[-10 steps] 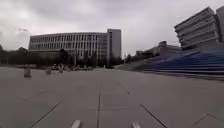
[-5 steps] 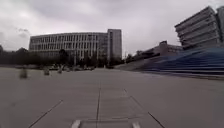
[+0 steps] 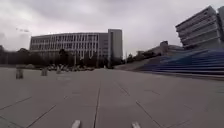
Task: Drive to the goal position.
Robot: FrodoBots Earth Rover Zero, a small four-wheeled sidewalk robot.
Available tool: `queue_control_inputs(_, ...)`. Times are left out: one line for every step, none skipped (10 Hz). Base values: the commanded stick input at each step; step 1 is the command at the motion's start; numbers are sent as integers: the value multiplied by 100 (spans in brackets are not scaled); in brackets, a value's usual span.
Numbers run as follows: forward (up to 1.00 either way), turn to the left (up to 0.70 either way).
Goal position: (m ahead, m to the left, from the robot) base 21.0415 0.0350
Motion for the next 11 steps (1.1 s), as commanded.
queue_control_inputs(70, 0)
queue_control_inputs(70, 0)
queue_control_inputs(70, 0)
queue_control_inputs(70, 0)
queue_control_inputs(70, 0)
queue_control_inputs(70, 0)
queue_control_inputs(70, 0)
queue_control_inputs(70, 0)
queue_control_inputs(70, 0)
queue_control_inputs(70, 0)
queue_control_inputs(70, 0)
